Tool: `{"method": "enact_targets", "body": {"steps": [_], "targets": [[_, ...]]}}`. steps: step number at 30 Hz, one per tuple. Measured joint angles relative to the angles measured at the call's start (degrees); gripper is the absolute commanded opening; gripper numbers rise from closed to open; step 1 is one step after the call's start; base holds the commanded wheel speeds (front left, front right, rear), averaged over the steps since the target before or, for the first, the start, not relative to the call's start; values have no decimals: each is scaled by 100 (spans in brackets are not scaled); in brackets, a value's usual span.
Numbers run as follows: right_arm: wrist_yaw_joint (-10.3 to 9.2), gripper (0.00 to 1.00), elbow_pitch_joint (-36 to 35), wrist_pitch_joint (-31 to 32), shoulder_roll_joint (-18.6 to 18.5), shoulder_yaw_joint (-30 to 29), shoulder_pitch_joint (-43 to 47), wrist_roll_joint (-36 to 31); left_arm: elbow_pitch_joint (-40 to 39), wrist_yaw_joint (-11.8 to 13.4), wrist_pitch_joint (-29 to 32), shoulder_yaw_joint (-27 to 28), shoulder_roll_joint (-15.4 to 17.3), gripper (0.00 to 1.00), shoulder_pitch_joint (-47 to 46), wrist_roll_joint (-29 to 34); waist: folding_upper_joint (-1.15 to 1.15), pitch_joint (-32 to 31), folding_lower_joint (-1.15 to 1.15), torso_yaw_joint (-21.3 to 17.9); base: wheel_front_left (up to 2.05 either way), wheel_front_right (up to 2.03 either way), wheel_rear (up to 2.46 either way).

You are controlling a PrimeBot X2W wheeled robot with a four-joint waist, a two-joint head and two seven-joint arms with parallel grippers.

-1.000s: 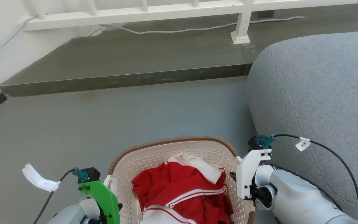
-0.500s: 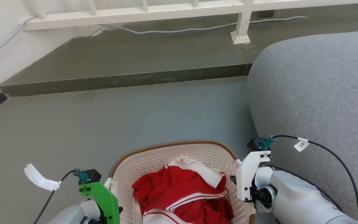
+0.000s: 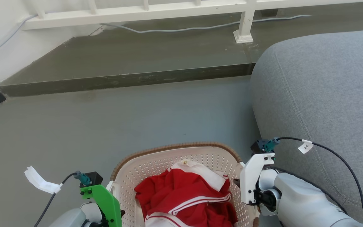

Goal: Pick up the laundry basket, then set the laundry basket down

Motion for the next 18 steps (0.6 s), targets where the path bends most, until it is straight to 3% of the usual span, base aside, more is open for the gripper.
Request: {"method": "enact_targets", "body": {"steps": [18], "targets": [[-82,0,-130,-165,-7,-5,-414,98,-232,0,-156,-19,231,0,-428,4,0,920,0,11,0,0,0]]}}
